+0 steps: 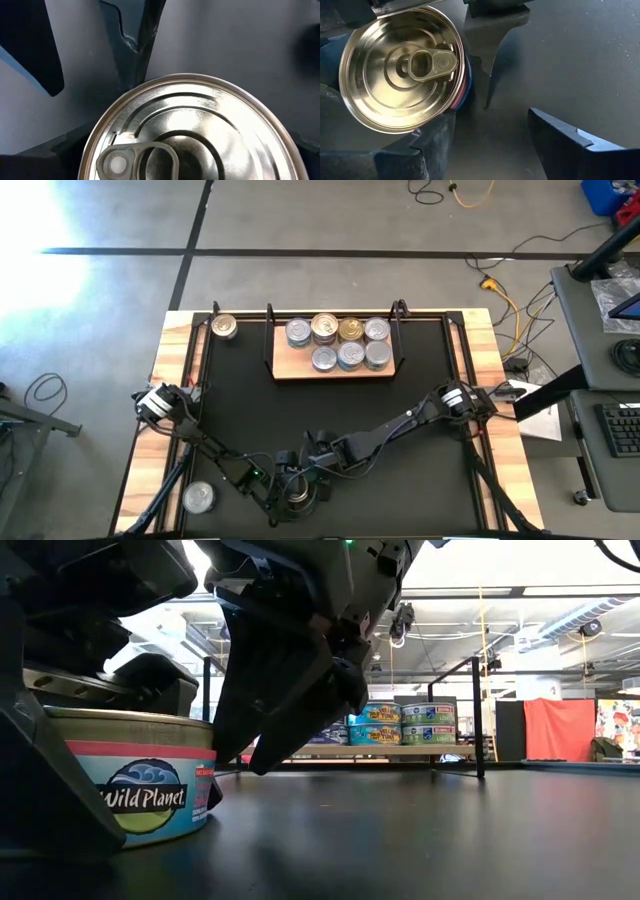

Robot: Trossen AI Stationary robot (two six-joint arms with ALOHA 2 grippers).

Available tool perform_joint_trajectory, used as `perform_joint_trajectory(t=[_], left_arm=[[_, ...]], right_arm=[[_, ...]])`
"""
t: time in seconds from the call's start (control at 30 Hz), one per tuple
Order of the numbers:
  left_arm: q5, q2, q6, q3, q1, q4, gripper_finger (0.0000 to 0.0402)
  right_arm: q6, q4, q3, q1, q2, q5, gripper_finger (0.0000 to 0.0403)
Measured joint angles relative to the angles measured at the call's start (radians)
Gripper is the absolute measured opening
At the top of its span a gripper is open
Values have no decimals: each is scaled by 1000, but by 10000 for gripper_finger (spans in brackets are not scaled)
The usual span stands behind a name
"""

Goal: Stack canned seafood by type on shelf
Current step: Put the blue-pink tuna can on the shelf

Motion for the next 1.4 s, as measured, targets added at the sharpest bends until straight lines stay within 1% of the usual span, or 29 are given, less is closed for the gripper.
perform_joint_trajectory(t=[0.3, 0.4, 0.47, 0.57, 0.67, 0.77, 0.87, 0.93, 1.03, 1.07, 1.1, 1.13, 1.17, 1.23, 1.3, 1.4], left_arm=[[-10, 0, -12, 0, -3, -9, 399], [-10, -7, -22, 0, -4, -32, 389], [-13, -21, -33, 1, -3, -80, 378], [-14, -62, -26, 7, 1, -189, 367], [25, -133, 18, 4, 21, -304, 368], [50, -233, 62, 3, 68, -421, 376], [68, -350, 162, 7, 152, -553, 378], [113, -418, 234, 7, 222, -620, 373], [188, -519, 351, 7, 351, -664, 370], [207, -543, 393, 8, 399, -673, 370], [225, -568, 433, 8, 448, -679, 372], [251, -585, 470, 8, 495, -681, 374], [284, -600, 503, 10, 545, -683, 377], [349, -622, 568, 36, 636, -695, 378], [381, -627, 638, 73, 701, -711, 376], [404, -611, 743, 138, 780, -743, 370]], right_arm=[[1, 0, 0, 0, 0, 2, 253], [28, -13, 2, 0, -5, -7, 253], [49, -27, 2, 0, -23, -25, 249], [42, -51, 2, -3, -77, -22, 239], [29, -96, 3, -23, -147, 6, 229], [25, -149, 2, -45, -216, 57, 223], [18, -160, 2, -64, -296, 133, 217], [-11, -145, 2, -72, -339, 221, 212], [-88, -103, 2, -79, -370, 414, 199], [-106, -90, 2, -88, -373, 456, 193], [-121, -81, 2, -100, -380, 469, 186], [-126, -84, 2, -114, -385, 458, 178], [-128, -87, 2, -137, -387, 422, 169], [-148, -89, 1, -186, -395, 318, 149], [-175, -106, -1, -238, -405, 229, 124], [-227, -119, -1, -320, -437, 147, 79]])
